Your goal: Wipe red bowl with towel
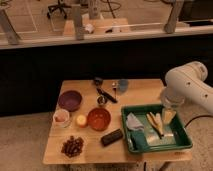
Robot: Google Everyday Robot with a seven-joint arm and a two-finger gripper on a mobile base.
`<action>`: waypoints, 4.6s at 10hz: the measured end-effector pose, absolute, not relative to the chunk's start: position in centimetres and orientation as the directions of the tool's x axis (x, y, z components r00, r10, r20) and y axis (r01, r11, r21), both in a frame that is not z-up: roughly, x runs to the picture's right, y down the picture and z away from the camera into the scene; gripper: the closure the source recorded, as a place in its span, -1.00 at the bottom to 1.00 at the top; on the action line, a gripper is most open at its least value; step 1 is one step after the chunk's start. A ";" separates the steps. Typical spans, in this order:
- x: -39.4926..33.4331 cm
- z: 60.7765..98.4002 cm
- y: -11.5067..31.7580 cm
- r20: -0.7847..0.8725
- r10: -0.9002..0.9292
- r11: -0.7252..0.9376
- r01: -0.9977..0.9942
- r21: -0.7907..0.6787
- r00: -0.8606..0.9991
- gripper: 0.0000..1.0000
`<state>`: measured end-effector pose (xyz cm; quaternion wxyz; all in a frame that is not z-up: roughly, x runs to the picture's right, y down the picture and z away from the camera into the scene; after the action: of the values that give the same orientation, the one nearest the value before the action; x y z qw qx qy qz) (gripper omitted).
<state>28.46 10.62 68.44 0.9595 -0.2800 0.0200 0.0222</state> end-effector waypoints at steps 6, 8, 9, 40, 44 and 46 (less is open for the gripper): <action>28.5 68.4 10.6 -0.051 0.031 0.842 -0.054 -0.536 0.998 -0.60; 28.5 68.4 10.6 -0.051 0.031 0.842 -0.054 -0.536 0.998 -0.60; 28.5 68.4 10.6 -0.051 0.031 0.842 -0.054 -0.536 0.998 -0.60; 22.1 78.2 16.3 0.186 0.150 0.837 -0.025 -0.546 0.971 0.02; 21.6 79.2 16.7 0.182 0.136 0.836 -0.014 -0.549 0.974 0.02; 21.2 79.7 17.0 0.186 0.131 0.835 -0.007 -0.550 0.974 0.02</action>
<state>21.18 16.96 79.69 0.9517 -0.2848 -0.1086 0.0364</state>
